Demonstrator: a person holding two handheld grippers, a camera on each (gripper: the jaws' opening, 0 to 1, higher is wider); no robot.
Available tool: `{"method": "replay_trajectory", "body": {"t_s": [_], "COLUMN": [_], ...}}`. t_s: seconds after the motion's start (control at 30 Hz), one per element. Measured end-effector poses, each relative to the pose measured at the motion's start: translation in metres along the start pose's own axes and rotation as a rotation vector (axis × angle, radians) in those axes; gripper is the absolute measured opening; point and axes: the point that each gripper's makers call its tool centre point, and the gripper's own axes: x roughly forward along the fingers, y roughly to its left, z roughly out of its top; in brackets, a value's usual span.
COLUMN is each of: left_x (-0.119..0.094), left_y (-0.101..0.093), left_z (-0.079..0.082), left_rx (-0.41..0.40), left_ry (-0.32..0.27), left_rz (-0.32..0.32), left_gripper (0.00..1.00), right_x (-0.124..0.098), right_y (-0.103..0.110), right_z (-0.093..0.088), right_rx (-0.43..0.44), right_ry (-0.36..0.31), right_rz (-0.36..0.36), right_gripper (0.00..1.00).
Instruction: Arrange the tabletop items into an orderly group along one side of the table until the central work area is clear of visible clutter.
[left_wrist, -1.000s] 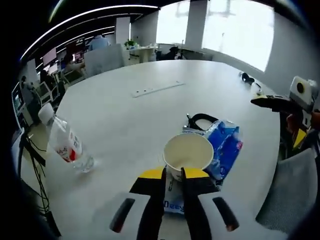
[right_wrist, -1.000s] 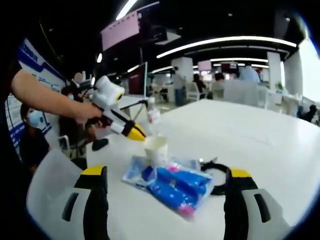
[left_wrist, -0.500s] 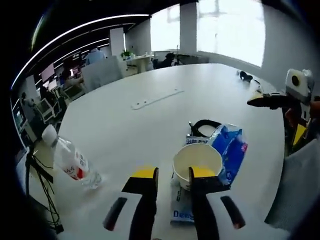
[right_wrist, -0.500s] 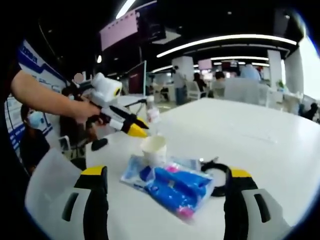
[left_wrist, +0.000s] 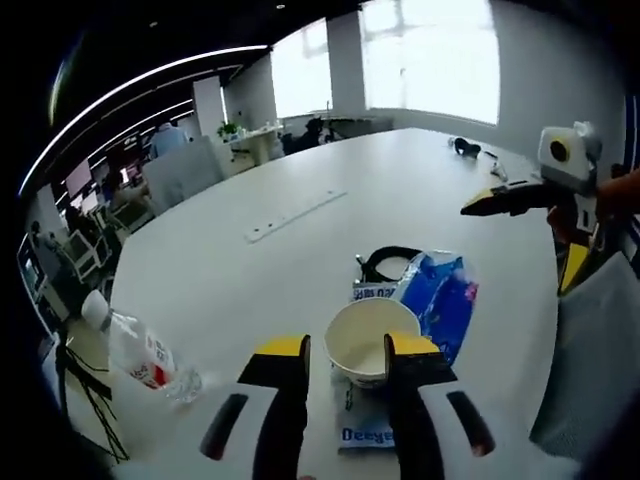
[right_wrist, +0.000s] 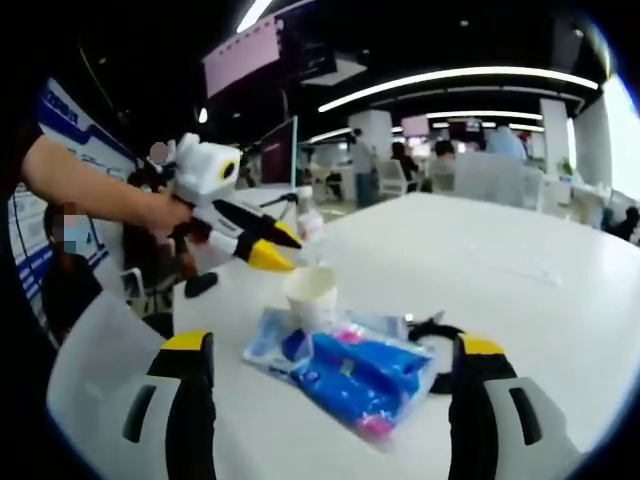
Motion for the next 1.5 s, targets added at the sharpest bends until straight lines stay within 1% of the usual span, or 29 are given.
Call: {"method": "replay_trajectory", "body": {"t_s": [0.1,0.27,0.33,0.53,0.6,0.83,0.93,1.17,1.27,1.5], "left_x": [0.0,-0.001,-0.001,0.0,0.002,0.007,0.011,0.02,0.023,0.028], "left_y": [-0.004,-0.017,-0.021,-0.029,-0.033,-0.041,-0.043,-0.049,-0.049,-0.05], "left_z": [0.0,0.001,0.001,0.001,-0.002,-0.012,-0.018,-0.021,-0.025,-0.03], "left_rx": [0.016,0.039,0.063,0.08,0.089,0.12,0.154,0.208,0.241,0.266], "left_ry": [-0.001,-0.01,-0.01,-0.005,0.009,0.052,0.083,0.11,0.133,0.166], "left_rz": [-0.008,-0.06,-0.075,-0.114,-0.128,-0.153,-0.162,-0.184,-0.182,-0.193], "left_gripper": [0.32,0.33,0.31,0.27,0.24,0.23,0.21,0.15,0.13,0.08], "right_x": [0.0,0.0,0.0,-0.001,-0.001,-0.005,-0.008,-0.012,-0.014,-0.019], "right_y": [0.0,0.001,0.001,0.002,0.003,-0.001,-0.005,-0.009,-0.01,-0.015], "right_z": [0.0,-0.001,-0.001,-0.003,-0.003,-0.003,-0.004,-0.006,-0.007,-0.011], "right_rx": [0.007,0.007,0.007,0.008,0.007,0.01,0.015,0.024,0.028,0.041], "right_ry": [-0.002,0.001,-0.001,0.003,0.003,0.001,-0.001,-0.002,-0.002,-0.002], "right_rz": [-0.001,0.001,0.0,0.0,-0.001,-0.012,-0.02,-0.032,-0.039,-0.05], "right_gripper": [0.98,0.98,0.98,0.97,0.97,0.97,0.97,0.97,0.97,0.97]}}
